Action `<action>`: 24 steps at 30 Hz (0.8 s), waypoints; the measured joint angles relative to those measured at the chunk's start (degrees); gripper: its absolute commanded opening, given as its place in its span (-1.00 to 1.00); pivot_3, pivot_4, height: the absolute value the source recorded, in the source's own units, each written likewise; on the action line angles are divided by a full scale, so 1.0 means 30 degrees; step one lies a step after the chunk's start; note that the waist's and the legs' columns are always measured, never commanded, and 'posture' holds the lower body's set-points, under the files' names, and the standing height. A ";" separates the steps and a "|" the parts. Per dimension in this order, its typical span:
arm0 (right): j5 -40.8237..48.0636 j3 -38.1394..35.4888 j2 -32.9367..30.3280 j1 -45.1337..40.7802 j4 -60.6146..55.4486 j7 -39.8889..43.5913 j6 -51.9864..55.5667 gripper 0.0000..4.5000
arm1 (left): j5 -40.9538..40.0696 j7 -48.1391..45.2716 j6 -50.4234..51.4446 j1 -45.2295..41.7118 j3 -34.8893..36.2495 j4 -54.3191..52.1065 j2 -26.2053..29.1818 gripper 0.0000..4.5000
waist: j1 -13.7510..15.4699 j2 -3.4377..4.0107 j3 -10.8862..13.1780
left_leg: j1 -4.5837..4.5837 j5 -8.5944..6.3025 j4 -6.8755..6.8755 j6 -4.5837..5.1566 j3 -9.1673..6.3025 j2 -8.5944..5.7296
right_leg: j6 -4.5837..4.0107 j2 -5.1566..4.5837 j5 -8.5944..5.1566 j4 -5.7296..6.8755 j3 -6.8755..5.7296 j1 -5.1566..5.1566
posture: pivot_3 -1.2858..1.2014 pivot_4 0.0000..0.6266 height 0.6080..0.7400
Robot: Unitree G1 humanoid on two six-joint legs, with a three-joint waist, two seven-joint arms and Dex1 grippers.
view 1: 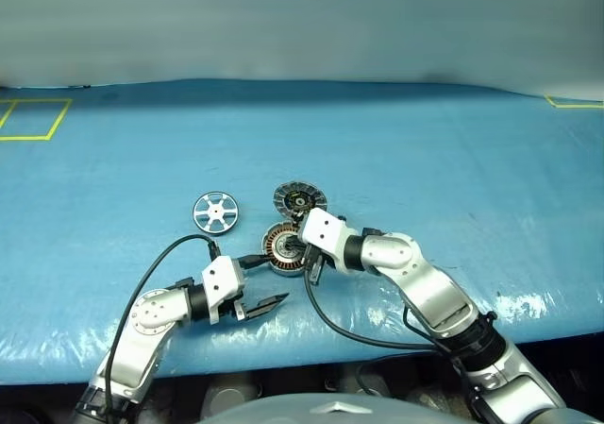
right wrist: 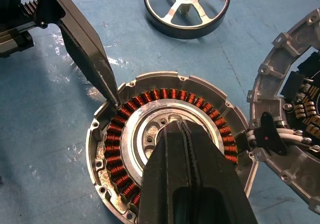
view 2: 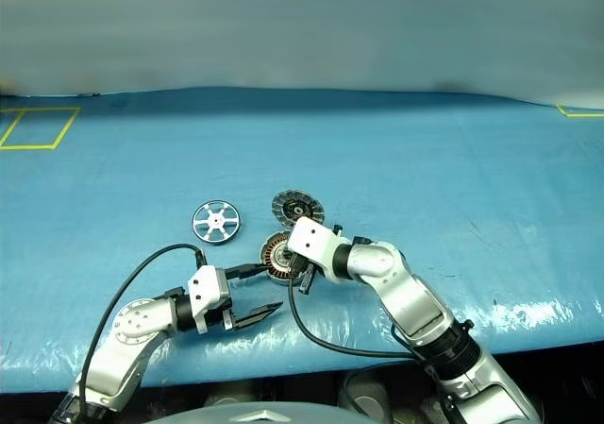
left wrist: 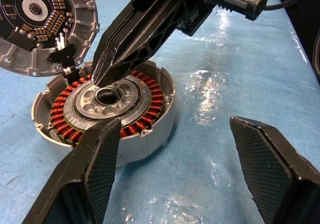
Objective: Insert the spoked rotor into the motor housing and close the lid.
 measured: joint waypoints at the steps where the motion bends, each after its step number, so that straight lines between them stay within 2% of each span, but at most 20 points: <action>1: -0.0025 0.0045 0.0117 -0.0002 0.0306 -0.0038 0.0006 -0.99 | 0.0001 0.0001 0.0001 0.0002 -0.0006 0.0000 0.0000 0.65 | 0.0000 0.0000 0.0000 | 0.0000 0.0000 0.0009 0.0000 0.0001 -0.0001 | -0.0001 0.0000 0.0001 0.0006 0.0000 0.0000 | 0.03 -0.52 1.00; 11: -0.0770 0.0130 0.0522 -0.0503 0.1447 -0.0467 -0.0204 -0.99 | 0.0050 0.0092 0.0014 0.0143 -0.0048 0.0010 -0.0003 0.65 | 0.0003 0.0003 0.0001 | 0.0008 -0.0005 0.0260 0.0010 -0.0023 0.0046 | 0.0048 -0.0011 -0.0069 0.0251 0.0004 -0.0003 | 0.03 -0.52 1.00; 16: -0.0932 0.0197 0.0693 -0.0716 0.1399 -0.0731 0.0929 -0.99 | 0.0059 0.0194 0.0018 0.0237 -0.0089 0.0010 -0.0002 0.65 | 0.0016 0.0003 -0.0005 | 0.0093 -0.0007 0.0270 0.0017 -0.0035 0.0038 | 0.0048 -0.0040 -0.0068 0.0251 -0.0004 0.0001 | 0.03 -0.52 1.00; 19: -0.1048 0.0250 0.1511 -0.0847 0.1304 -0.1360 0.2435 -0.99 | 0.0061 0.0277 0.0024 0.0268 -0.0110 0.0009 -0.0003 0.65 | -0.0015 -0.0011 -0.0064 | 0.0139 -0.0006 0.0265 0.0015 -0.0027 0.0057 | 0.0002 -0.0035 -0.0042 0.0261 -0.0001 0.0030 | 0.03 -0.52 1.00; 24: -0.2994 0.2226 0.0223 -0.1377 0.0472 -0.1753 0.2632 -0.99 | 0.0061 0.0379 0.0024 0.0343 -0.0195 0.0009 -0.0014 0.65 | 0.0057 0.0014 -0.0115 | 0.0203 0.0005 0.0268 0.0014 0.0016 0.0073 | 0.0014 -0.0095 -0.0049 0.0262 -0.0029 0.0070 | 0.03 -0.52 1.00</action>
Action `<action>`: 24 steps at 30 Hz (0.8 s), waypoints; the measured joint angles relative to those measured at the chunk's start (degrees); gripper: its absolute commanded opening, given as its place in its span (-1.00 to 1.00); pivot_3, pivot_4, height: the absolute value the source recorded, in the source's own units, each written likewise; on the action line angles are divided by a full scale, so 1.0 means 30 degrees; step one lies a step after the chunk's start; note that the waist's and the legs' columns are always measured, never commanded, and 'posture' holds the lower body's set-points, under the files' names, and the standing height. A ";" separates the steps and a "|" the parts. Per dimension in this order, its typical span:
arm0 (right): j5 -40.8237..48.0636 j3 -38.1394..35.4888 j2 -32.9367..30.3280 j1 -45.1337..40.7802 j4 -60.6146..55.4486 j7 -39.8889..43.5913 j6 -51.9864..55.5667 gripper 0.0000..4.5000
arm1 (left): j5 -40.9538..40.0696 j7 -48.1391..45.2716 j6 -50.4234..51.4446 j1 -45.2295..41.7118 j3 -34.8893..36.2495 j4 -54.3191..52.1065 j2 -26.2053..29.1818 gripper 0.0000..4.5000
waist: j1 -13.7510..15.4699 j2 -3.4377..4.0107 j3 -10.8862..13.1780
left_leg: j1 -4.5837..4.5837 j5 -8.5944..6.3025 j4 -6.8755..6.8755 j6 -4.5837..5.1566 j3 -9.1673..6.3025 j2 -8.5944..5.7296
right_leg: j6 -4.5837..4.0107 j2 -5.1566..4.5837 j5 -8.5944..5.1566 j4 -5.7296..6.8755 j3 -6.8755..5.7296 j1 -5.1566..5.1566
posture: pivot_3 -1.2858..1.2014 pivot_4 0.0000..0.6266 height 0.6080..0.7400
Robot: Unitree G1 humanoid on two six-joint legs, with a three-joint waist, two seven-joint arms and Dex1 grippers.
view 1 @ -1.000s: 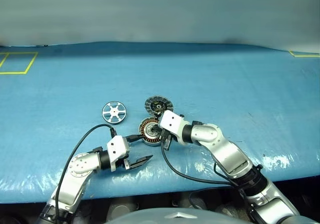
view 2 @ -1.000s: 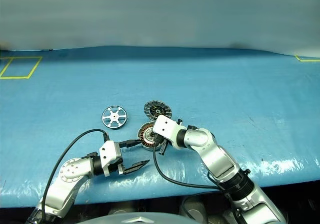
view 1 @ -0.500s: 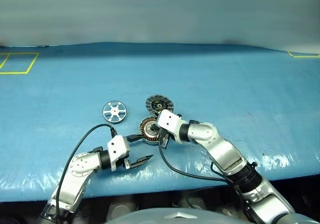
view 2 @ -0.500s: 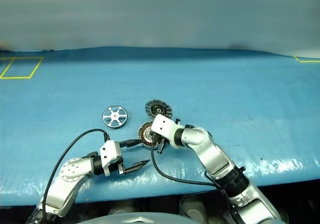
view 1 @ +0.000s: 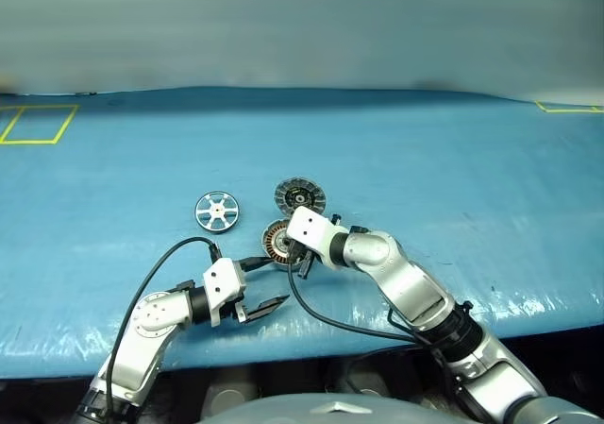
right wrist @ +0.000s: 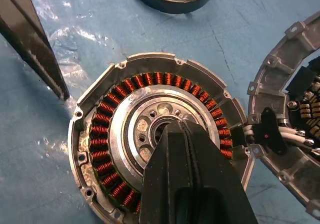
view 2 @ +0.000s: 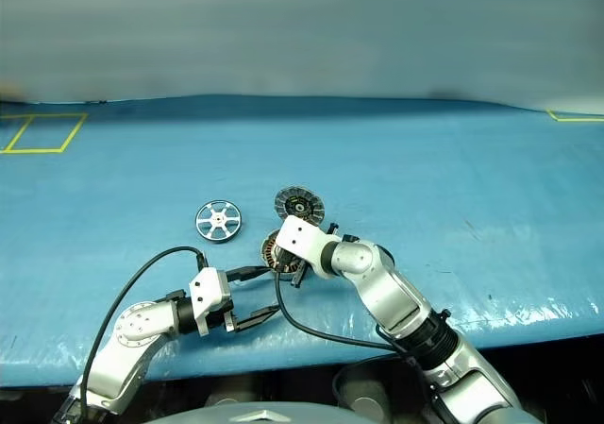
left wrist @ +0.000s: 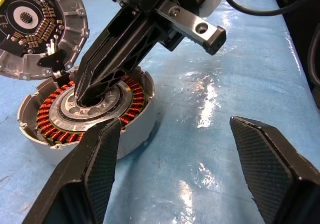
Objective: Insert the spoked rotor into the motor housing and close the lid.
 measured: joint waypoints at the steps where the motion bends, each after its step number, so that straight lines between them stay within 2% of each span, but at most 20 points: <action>1: -0.0295 0.0243 -0.0206 -0.0005 -0.0227 -0.0002 0.0001 -0.99 | -0.0001 -0.0003 0.0000 0.0035 -0.0016 0.0000 0.0000 0.65 | 0.0053 0.0003 0.0001 | -0.0003 0.0001 -0.0002 0.0002 -0.0001 -0.0013 | 0.0001 -0.0020 0.0000 0.0000 -0.0005 0.0000 | 0.03 -0.52 1.00; 6: -0.1194 0.0960 -0.0420 -0.0006 -0.0675 0.0064 0.0086 -0.99 | 0.0000 0.0033 -0.0002 -0.0006 -0.0113 0.0000 -0.0113 0.65 | 0.0083 -0.0035 -0.0058 | -0.0013 -0.0015 -0.0034 0.0032 -0.0002 -0.0053 | 0.0000 -0.0063 -0.0002 -0.0018 -0.0014 -0.0013 | 0.03 -0.52 1.00; 10: 0.0731 -0.1771 0.2884 0.0826 0.0220 -0.0256 0.2591 -0.99 | 0.0010 0.0039 -0.0001 -0.0063 -0.0233 0.0000 -0.0222 0.65 | -0.0138 -0.0115 -0.0146 | 0.0008 -0.0017 -0.0031 0.0002 0.0009 0.0048 | -0.0027 -0.0059 0.0000 -0.0016 -0.0016 -0.0008 | 0.03 -0.52 1.00; 15: 0.0565 -0.0815 0.1530 0.0082 0.0016 0.0065 0.2877 -0.99 | 0.0058 0.0070 -0.0003 0.0038 -0.0361 -0.0001 -0.0277 0.65 | -0.0026 0.0069 -0.0215 | 0.0045 -0.0073 -0.0035 -0.0105 0.0020 0.0021 | -0.0024 -0.0212 -0.0001 -0.0010 -0.0179 0.0004 | 0.03 -0.52 1.00; 18: 0.0402 -0.0373 0.0970 -0.0142 -0.0327 0.0231 0.2936 -0.99 | 0.0103 0.0087 -0.0003 0.0150 -0.0367 0.0000 -0.0280 0.65 | 0.0068 0.0059 -0.0231 | 0.0032 -0.0075 -0.0054 -0.0098 0.0013 0.0000 | -0.0019 -0.0239 -0.0005 -0.0028 -0.0218 0.0009 | 0.03 -0.52 1.00; 22: 0.2002 -0.2613 0.3363 -0.0044 0.0848 -0.0069 0.4850 -0.99 | 0.0294 0.0390 -0.0011 0.0084 -0.0371 -0.0001 -0.0553 0.65 | -0.0092 -0.0019 -0.0278 | 0.0053 -0.0031 -0.0066 -0.0026 0.0014 0.0040 | -0.0021 -0.0221 -0.0004 -0.0030 -0.0237 0.0007 | 0.03 -0.52 1.00; 24: 0.2321 -0.2849 0.3570 -0.0034 0.0986 -0.0288 0.5072 -0.99 | 0.0303 0.0461 -0.0025 0.0079 -0.0407 -0.0002 -0.0678 0.65 | -0.0098 -0.0007 -0.0282 | 0.0070 -0.0084 -0.0065 -0.0118 0.0013 0.0040 | -0.0020 -0.0272 -0.0004 -0.0030 -0.0294 0.0008 | 0.03 -0.52 1.00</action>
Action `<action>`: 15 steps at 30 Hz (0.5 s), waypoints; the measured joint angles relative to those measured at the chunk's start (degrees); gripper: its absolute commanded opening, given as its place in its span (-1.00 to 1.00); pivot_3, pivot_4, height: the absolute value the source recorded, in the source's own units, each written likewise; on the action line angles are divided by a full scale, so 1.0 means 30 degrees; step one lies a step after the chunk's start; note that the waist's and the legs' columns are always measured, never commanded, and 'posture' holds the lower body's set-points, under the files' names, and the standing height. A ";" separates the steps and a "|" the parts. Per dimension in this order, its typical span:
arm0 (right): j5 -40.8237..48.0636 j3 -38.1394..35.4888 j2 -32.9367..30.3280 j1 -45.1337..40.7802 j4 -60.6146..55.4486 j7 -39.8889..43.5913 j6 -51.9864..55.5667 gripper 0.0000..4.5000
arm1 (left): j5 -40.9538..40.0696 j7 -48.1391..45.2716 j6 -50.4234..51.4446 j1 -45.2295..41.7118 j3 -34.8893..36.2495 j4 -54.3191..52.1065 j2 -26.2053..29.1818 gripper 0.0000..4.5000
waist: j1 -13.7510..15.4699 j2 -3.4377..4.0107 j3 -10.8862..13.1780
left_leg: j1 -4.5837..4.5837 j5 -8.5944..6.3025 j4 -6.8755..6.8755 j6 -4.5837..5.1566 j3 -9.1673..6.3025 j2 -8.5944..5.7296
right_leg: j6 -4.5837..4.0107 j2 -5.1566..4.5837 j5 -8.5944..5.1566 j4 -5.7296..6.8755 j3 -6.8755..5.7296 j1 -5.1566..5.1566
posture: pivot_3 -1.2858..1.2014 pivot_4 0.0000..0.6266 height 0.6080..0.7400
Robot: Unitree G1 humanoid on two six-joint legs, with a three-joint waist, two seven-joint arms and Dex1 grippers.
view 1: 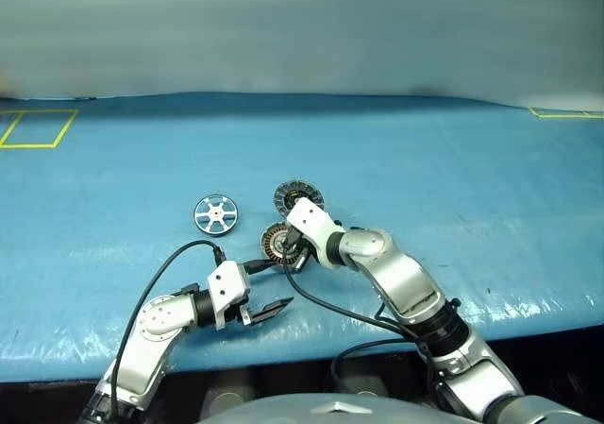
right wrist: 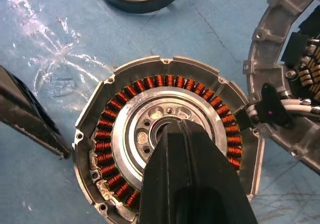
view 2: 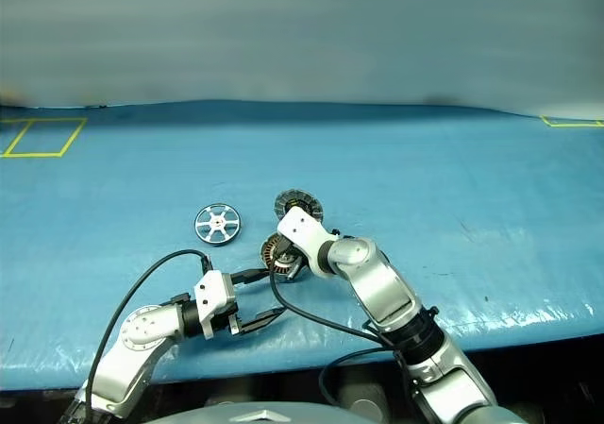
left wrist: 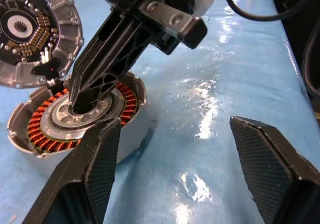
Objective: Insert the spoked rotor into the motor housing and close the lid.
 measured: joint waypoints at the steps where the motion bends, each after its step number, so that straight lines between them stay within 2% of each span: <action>1: 0.0100 -0.0011 0.0014 0.0009 -0.0001 -0.0125 0.0112 -0.99 | 0.0004 0.0000 0.0001 0.0101 0.0001 0.0000 0.0011 0.65 | -0.0002 0.0014 -0.0007 | 0.0006 -0.0002 0.0000 -0.0005 -0.0003 0.0001 | 0.0001 -0.0018 -0.0001 0.0000 -0.0026 -0.0001 | 0.03 -0.52 1.00; 9: 0.0691 -0.0159 0.0628 0.0017 0.0003 -0.1255 0.1105 -0.99 | 0.0038 0.0040 0.0059 0.0235 -0.0005 -0.0015 0.0064 0.65 | 0.0014 0.0188 -0.0136 | 0.0033 -0.0011 -0.0029 -0.0020 -0.0012 0.0000 | 0.0007 -0.0306 -0.0005 -0.0002 -0.0426 0.0000 | 0.03 -0.52 1.00; 13: 0.1768 -0.1263 0.0871 0.0562 -0.0094 -0.1162 0.0985 -0.99 | 0.0065 0.0139 0.0061 0.0283 -0.0084 -0.0101 0.0060 0.65 | 0.0017 0.0207 -0.0088 | 0.0004 -0.0017 -0.0030 -0.0030 -0.0046 0.0013 | 0.0008 -0.0367 -0.0005 -0.0018 -0.0592 -0.0012 | 0.03 -0.52 1.00; 15: 0.2391 -0.1935 0.0851 0.1497 -0.0524 -0.0875 -0.0224 -0.99 | 0.0099 0.0167 0.0075 0.0377 -0.0160 -0.0228 0.0070 0.65 | 0.0041 0.0209 0.0006 | -0.0043 -0.0039 -0.0033 -0.0067 -0.0071 0.0012 | 0.0007 -0.0364 -0.0005 -0.0023 -0.0629 -0.0041 | 0.03 -0.52 1.00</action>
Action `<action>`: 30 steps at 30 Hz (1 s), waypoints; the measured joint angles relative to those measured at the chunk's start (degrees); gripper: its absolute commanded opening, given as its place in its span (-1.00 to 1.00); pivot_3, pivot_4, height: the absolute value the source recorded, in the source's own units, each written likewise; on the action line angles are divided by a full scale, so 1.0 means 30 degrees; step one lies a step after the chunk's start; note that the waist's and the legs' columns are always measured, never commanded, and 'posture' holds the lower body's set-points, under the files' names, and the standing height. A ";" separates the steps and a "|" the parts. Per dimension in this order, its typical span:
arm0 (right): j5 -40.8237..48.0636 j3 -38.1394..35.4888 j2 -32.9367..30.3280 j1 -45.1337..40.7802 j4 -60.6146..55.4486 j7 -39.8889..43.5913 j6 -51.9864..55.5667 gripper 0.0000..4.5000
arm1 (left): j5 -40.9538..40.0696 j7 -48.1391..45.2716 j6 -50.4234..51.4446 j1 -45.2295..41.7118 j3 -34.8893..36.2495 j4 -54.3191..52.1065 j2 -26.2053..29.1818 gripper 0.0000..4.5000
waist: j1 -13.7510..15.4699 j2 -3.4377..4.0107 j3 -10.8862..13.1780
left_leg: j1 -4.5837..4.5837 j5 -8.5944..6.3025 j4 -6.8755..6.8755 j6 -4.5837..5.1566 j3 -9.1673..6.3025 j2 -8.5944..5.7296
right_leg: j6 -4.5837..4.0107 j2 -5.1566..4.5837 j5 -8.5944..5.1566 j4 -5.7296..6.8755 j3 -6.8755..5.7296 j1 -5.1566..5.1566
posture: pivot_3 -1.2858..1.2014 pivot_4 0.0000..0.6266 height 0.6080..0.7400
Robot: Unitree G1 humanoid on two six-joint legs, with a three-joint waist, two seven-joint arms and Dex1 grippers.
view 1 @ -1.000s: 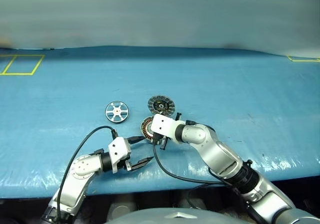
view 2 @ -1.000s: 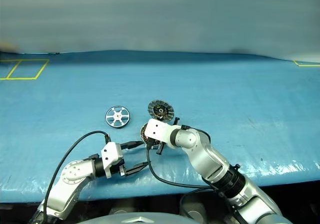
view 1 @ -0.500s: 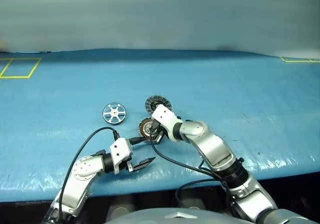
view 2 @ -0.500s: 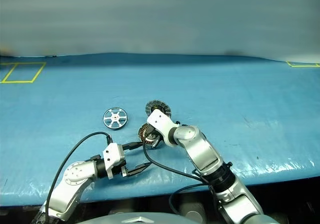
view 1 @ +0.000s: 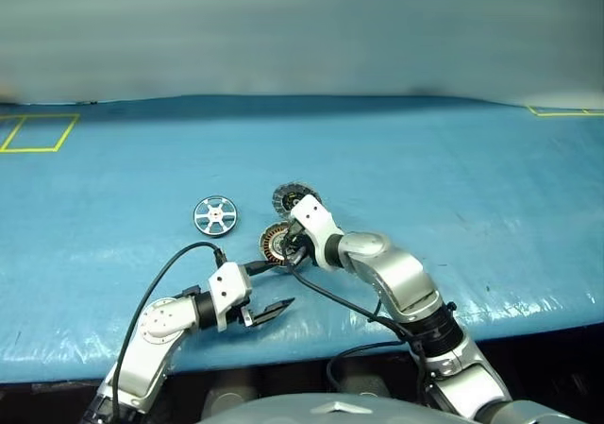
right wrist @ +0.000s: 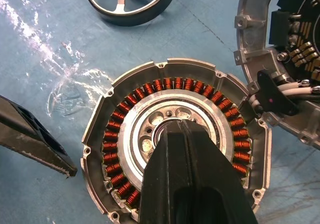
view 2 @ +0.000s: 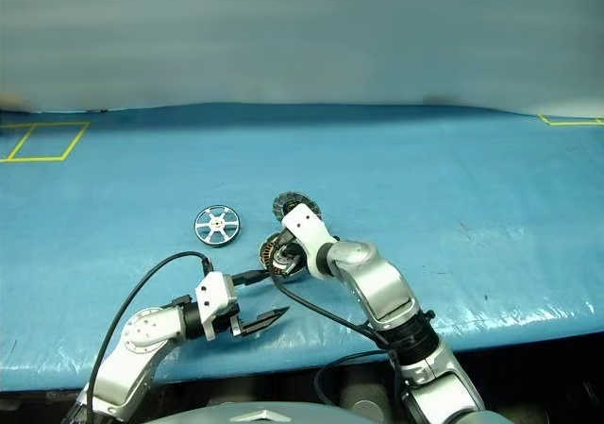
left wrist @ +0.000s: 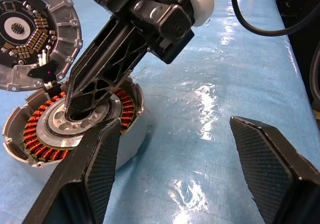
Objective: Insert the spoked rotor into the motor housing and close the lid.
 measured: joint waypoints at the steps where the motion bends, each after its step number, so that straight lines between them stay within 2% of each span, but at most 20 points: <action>1: 0.0334 -0.0412 0.0042 0.0477 -0.0260 0.0101 -0.0696 -0.99 | 0.0001 0.0033 0.0005 0.0048 0.0015 -0.0070 0.0018 0.65 | 0.0006 -0.0047 0.0066 | -0.0029 -0.0013 0.0000 -0.0020 -0.0020 0.0000 | -0.0001 0.0016 -0.0001 -0.0006 -0.0019 -0.0014 | 0.03 -0.52 1.00; 4: 0.0884 -0.0967 0.0087 0.1382 -0.0443 0.0255 -0.2680 -0.99 | -0.0096 0.0081 0.0007 0.0041 0.0041 -0.0430 0.0042 0.65 | -0.0042 0.0049 0.0278 | -0.0234 0.0015 -0.0005 0.0075 -0.0021 -0.0009 | -0.0008 0.0113 0.0003 -0.0013 -0.0032 -0.0199 | 0.03 -0.52 1.00; 6: 0.1061 -0.0864 -0.0677 0.1423 -0.0770 0.0677 -0.3332 -0.99 | -0.0574 0.0063 0.0266 0.0052 0.0113 -0.0626 -0.0041 0.65 | -0.0020 0.0023 0.0385 | -0.0341 0.0008 -0.0007 0.0082 -0.0028 -0.0018 | 0.0034 0.0138 0.0074 0.0009 -0.0021 -0.0208 | 0.03 -0.52 1.00; 9: 0.1494 -0.0939 -0.1604 0.1550 -0.1403 0.1388 -0.3903 -0.99 | -0.1114 0.0060 0.0534 0.0060 0.0372 -0.0749 -0.0015 0.65 | 0.0007 -0.0026 0.0514 | -0.0370 -0.0010 -0.0007 0.0096 -0.0049 -0.0025 | 0.0019 0.0159 0.0066 -0.0002 -0.0035 -0.0209 | 0.03 -0.52 1.00; 14: 0.3311 -0.1482 -0.1775 0.2014 -0.3414 0.2196 -0.4498 -0.99 | -0.1695 -0.0071 0.0837 -0.0104 0.1270 -0.0791 0.0545 0.65 | -0.0009 -0.0093 0.0723 | -0.0371 -0.0024 -0.0011 0.0092 -0.0068 -0.0090 | 0.0122 0.0166 -0.0019 -0.0005 -0.0048 -0.0204 | 0.03 -0.52 1.00; 19: 0.4659 -0.2124 -0.2779 0.2629 -0.5033 0.2827 -0.4701 -0.99 | -0.2657 -0.0124 0.1221 -0.0159 0.2925 -0.1269 0.1187 0.65 | 0.0008 -0.0128 0.0805 | -0.0365 -0.0039 0.0002 0.0112 -0.0096 -0.0064 | 0.0153 0.0129 -0.0024 -0.0025 -0.0049 -0.0167 | 0.03 -0.52 1.00; 24: 0.4776 -0.1811 -0.4812 0.3227 -0.6000 0.3296 -0.4892 -0.99 | -0.4721 -0.0463 0.2969 -0.0467 0.5119 -0.2831 0.2815 0.65 | 0.0006 -0.0189 0.0890 | -0.0356 -0.0040 0.0035 0.0113 -0.0116 -0.0061 | 0.0146 0.0132 -0.0028 -0.0021 -0.0054 -0.0139 | 0.03 -0.52 1.00; 27: 0.4716 -0.1658 -0.4994 0.3233 -0.6301 0.3116 -0.4922 -0.99 | -0.5371 -0.0557 0.3837 -0.1856 0.6770 -0.2935 0.3981 0.65 | 0.0023 -0.0183 0.0908 | -0.0337 -0.0028 0.0047 0.0094 -0.0133 -0.0093 | 0.0145 0.0148 -0.0029 -0.0004 -0.0067 -0.0113 | 0.03 -0.52 1.00; 30: 0.4435 -0.1463 -0.5008 0.3114 -0.6367 0.2545 -0.4942 -0.99 | -0.4946 -0.0394 0.4441 -0.3814 0.7286 -0.1806 0.4926 0.65 | 0.0058 -0.0189 0.0911 | -0.0312 -0.0026 0.0069 0.0092 -0.0140 -0.0132 | 0.0178 0.0156 -0.0009 0.0002 -0.0069 -0.0078 | 0.03 -0.52 1.00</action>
